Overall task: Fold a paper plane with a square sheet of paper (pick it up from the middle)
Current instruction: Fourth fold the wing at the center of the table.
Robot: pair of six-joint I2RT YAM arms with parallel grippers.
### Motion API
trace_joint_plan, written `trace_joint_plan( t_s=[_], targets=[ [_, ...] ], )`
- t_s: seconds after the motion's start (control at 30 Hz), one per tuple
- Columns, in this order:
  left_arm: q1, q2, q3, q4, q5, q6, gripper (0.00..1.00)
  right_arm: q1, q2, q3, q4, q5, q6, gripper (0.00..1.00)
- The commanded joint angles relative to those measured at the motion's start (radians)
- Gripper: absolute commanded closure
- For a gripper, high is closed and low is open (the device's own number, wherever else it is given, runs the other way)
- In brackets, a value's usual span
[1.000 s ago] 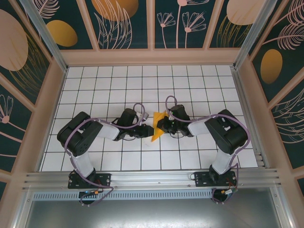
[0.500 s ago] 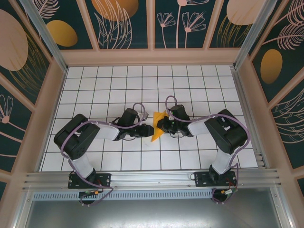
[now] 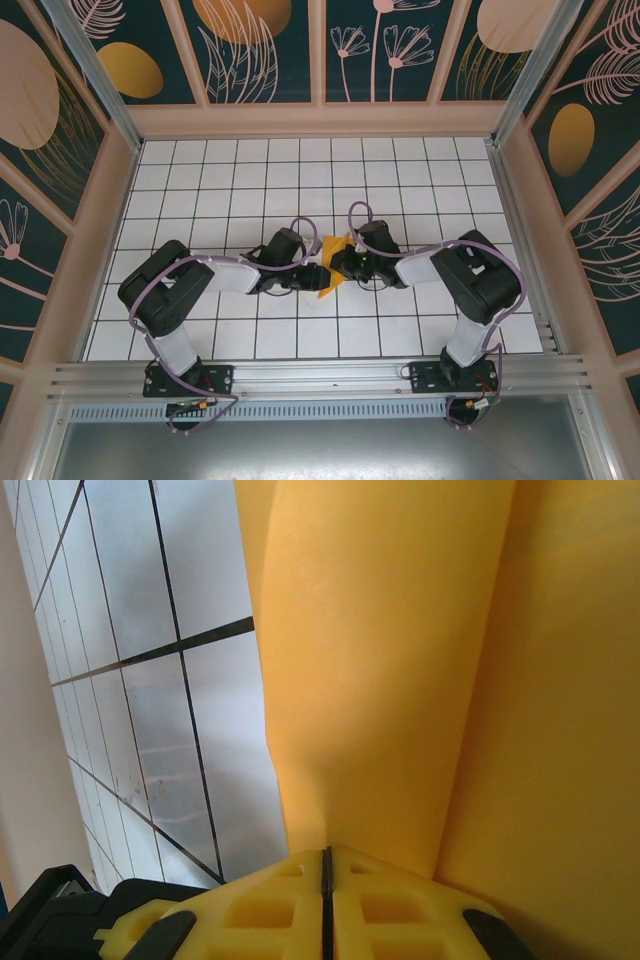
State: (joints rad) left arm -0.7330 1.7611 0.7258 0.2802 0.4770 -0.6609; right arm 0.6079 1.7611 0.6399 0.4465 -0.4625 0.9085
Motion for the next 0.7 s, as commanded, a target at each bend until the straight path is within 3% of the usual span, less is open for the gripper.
trace_joint_plan(
  t_s=[0.0, 0.33, 0.67],
  targets=[
    [-0.01, 0.035, 0.024, -0.065, -0.063, 0.048, 0.68, -0.006, 0.008, -0.008, 0.015, 0.005, 0.009, 0.89],
    [-0.01, 0.026, -0.018, -0.026, -0.067, 0.025, 0.95, -0.008, -0.07, 0.0, -0.003, 0.012, 0.004, 0.88],
    [0.042, 0.024, -0.097, 0.196, 0.109, -0.094, 0.97, -0.024, -0.174, -0.015, -0.103, 0.074, -0.037, 0.86]
  ],
)
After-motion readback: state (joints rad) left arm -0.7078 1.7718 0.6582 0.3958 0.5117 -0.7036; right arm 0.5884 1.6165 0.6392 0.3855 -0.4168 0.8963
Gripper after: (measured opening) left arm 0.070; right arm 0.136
